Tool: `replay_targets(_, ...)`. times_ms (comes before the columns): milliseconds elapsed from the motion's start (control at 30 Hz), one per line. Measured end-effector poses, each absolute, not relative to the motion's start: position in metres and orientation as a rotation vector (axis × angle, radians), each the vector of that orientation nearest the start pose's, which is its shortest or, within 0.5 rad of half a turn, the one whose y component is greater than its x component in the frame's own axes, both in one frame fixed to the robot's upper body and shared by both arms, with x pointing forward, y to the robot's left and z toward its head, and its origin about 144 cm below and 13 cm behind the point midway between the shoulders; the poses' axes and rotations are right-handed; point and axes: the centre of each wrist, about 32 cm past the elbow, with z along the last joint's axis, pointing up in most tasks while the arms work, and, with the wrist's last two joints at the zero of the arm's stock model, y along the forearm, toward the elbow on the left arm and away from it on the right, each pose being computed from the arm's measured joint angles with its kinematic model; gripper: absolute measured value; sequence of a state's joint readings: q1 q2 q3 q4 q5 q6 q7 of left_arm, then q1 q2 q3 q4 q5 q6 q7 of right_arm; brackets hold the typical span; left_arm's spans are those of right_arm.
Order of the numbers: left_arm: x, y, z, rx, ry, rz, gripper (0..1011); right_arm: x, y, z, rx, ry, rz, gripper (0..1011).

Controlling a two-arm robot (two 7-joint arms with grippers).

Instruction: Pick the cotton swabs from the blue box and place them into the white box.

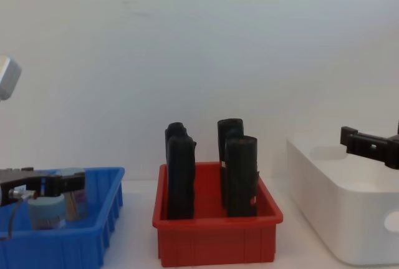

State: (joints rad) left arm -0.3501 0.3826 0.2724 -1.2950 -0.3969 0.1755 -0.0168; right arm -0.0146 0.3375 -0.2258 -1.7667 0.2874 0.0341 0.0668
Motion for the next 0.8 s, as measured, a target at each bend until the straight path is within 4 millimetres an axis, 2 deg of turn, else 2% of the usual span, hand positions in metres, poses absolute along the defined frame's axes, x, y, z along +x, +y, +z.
replay_targets(800,0.559,0.312,1.162,0.193,0.176,1.435,1004,0.443,-0.237,1.189,0.026,-0.075,-1.229,1001)
